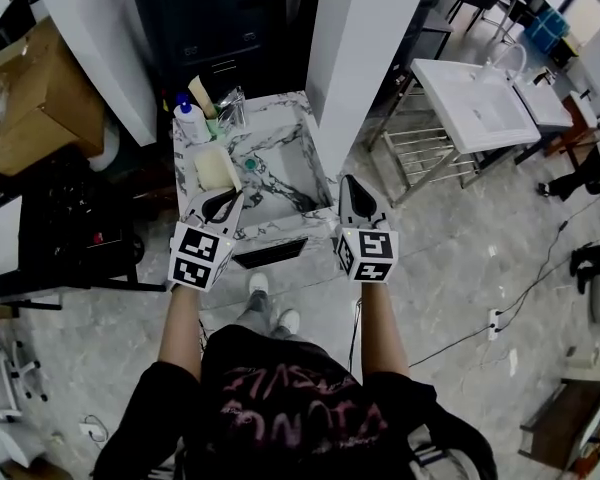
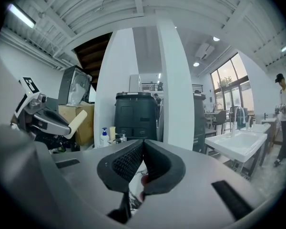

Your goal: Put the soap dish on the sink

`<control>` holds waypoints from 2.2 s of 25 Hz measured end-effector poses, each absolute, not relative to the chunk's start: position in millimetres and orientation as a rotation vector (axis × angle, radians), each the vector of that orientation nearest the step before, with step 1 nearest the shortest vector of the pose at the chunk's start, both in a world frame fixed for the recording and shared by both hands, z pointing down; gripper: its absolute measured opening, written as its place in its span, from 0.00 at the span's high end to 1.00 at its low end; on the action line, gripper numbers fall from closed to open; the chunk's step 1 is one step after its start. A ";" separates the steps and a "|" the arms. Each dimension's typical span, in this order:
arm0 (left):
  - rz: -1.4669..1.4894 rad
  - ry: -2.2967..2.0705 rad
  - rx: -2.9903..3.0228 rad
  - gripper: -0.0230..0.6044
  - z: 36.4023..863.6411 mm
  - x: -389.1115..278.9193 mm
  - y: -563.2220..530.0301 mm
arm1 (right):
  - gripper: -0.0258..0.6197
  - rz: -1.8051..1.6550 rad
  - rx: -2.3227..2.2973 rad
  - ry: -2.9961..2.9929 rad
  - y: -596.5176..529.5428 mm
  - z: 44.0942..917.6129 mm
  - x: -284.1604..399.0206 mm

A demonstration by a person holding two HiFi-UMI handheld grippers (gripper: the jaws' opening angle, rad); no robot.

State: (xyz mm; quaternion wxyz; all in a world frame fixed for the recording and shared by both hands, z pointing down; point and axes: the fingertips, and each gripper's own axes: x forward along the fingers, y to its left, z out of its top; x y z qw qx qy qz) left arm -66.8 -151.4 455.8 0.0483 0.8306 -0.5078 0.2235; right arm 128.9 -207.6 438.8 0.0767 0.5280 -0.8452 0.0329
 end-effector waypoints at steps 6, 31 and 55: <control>0.692 -1.493 2.559 0.92 461.9 -65.4 -189.5 | 0.94 0.103 1.598 -2.509 -240.9 443.4 122.7; 0.769 -1.149 2.663 0.92 517.2 -51.4 -321.2 | 0.94 0.105 1.773 -2.357 -337.7 448.4 109.5; 1.102 -1.093 2.408 0.92 622.7 -29.5 -437.8 | 0.94 0.218 1.706 -2.375 -449.4 497.6 154.6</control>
